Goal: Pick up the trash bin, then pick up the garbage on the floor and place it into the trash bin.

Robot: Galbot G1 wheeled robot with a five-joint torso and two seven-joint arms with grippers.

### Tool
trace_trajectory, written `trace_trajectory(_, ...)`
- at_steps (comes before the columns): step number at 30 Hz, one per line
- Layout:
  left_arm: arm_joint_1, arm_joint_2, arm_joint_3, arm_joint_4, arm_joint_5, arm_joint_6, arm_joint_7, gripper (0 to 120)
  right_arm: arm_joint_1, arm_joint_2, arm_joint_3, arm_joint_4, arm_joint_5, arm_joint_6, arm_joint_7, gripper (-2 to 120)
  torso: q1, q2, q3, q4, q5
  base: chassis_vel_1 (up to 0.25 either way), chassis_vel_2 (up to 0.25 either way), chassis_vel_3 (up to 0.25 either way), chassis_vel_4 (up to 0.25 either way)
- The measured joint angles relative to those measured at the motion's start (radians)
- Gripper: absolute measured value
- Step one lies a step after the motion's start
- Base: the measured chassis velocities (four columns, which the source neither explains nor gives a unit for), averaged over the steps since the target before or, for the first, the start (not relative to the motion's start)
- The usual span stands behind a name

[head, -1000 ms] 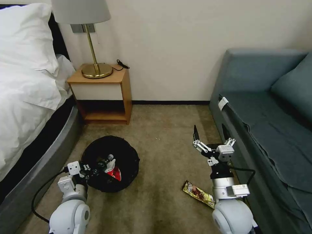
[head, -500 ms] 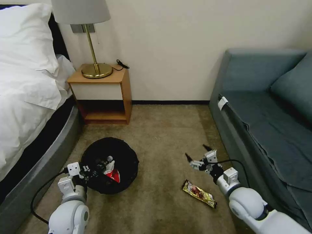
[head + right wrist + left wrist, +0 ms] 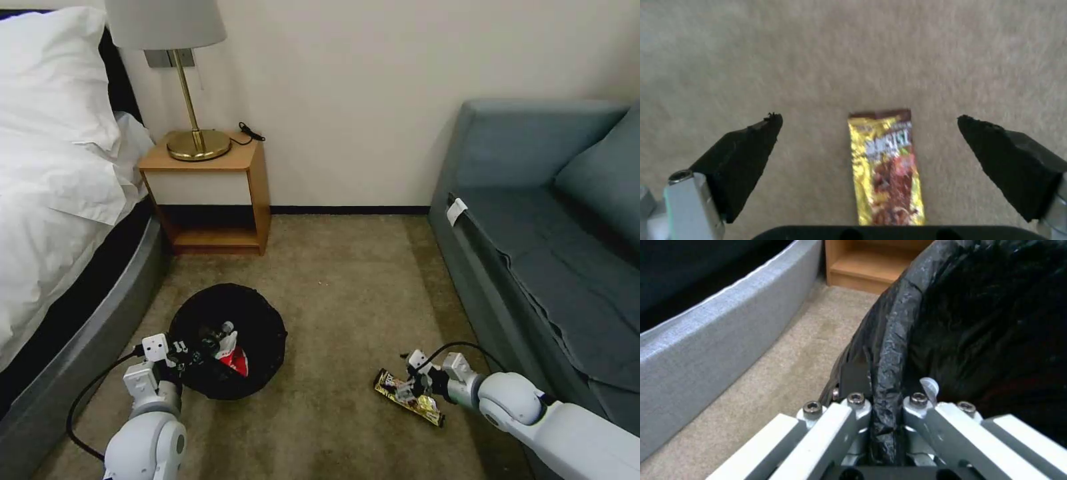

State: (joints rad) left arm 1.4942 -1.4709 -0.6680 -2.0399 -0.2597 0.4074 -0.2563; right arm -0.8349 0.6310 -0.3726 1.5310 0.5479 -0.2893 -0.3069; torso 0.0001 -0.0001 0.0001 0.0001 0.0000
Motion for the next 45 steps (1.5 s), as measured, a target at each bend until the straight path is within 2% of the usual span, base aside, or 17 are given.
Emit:
trace_trajectory(1,0.0,0.0,0.0,0.0,0.0,0.0,0.0,3,0.0,0.0,0.0,0.0,0.0,0.0,0.0,100,0.0,0.0,0.0,0.0,0.0,0.0,0.0,0.0,0.0)
trace_trajectory(5,0.002,-0.004,-0.004,0.004,0.005,-0.004,0.0,3,0.122,0.012,-0.144,-0.081,-0.002,0.0,-0.039,100,0.0,0.0,0.0,0.0001,-0.0002,0.0,0.0,0.0,0.0)
trace_trajectory(9,0.0,-0.005,-0.007,0.01,0.009,-0.005,0.0,3,0.161,0.041,-0.204,-0.126,-0.003,0.025,-0.045,100,0.0,0.0,0.0,0.0,-0.0001,0.0,0.0,0.0,0.0)
trace_trajectory(20,-0.003,-0.006,-0.011,0.013,0.009,-0.005,-0.001,3,0.171,0.134,-0.267,-0.224,-0.001,0.084,0.005,100,0.0,0.0,0.0,0.0,0.0001,0.0,0.0,0.0,0.0)
trace_trajectory(36,-0.007,-0.007,-0.006,0.015,0.007,-0.009,-0.001,3,0.198,0.178,-0.292,-0.36,-0.022,0.136,0.01,100,0.0,0.0,0.0,-0.0001,-0.0002,0.0,0.0,0.0,0.0)
trace_trajectory(45,-0.006,-0.001,-0.011,0.015,0.004,-0.008,0.0,3,0.221,0.235,-0.293,-0.529,-0.056,0.204,0.004,100,0.0,0.0,0.0,-0.0001,0.0,0.0,0.0,0.0,0.0)
